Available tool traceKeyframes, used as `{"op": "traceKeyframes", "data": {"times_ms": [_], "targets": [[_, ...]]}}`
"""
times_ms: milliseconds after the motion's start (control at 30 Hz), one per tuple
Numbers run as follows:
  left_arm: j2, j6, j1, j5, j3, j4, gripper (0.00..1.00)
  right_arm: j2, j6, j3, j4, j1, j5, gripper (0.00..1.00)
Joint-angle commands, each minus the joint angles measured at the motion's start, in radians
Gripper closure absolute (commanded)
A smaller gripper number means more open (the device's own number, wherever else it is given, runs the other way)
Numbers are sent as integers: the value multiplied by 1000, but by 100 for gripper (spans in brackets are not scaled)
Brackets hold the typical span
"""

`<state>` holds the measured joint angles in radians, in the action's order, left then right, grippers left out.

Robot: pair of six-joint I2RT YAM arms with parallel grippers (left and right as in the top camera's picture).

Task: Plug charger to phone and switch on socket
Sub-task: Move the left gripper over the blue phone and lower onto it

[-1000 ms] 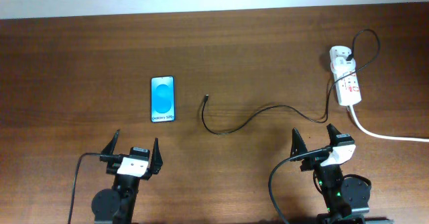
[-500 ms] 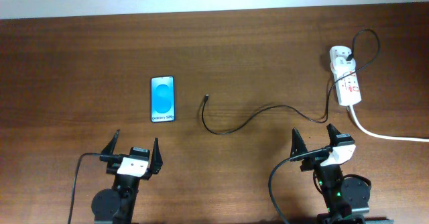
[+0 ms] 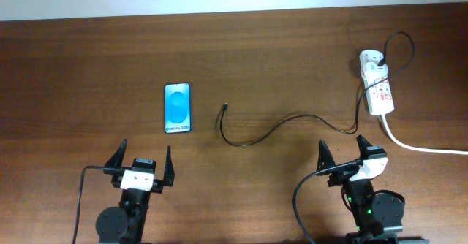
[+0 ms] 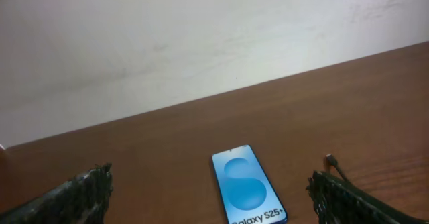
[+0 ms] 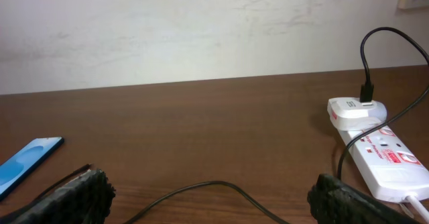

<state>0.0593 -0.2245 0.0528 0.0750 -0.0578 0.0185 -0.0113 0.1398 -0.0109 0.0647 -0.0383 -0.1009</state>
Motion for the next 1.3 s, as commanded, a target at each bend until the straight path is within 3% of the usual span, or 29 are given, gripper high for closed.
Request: {"op": "traceKeyframes", "data": {"times_ms": [0, 400, 733, 900, 1267], "targets": [[89, 62, -5, 14, -80, -2, 1, 8, 8, 5, 6, -7, 5, 2], [657, 75, -5, 148, -461, 31, 1, 8, 8, 5, 6, -7, 5, 2], [1125, 82, -5, 323, -909, 375, 1, 8, 8, 5, 6, -7, 5, 2], [1321, 80, -5, 329, -1133, 607, 1, 8, 8, 5, 6, -7, 5, 2], [1387, 85, -5, 322, -1177, 624, 0, 8, 8, 5, 6, -7, 5, 2]]}}
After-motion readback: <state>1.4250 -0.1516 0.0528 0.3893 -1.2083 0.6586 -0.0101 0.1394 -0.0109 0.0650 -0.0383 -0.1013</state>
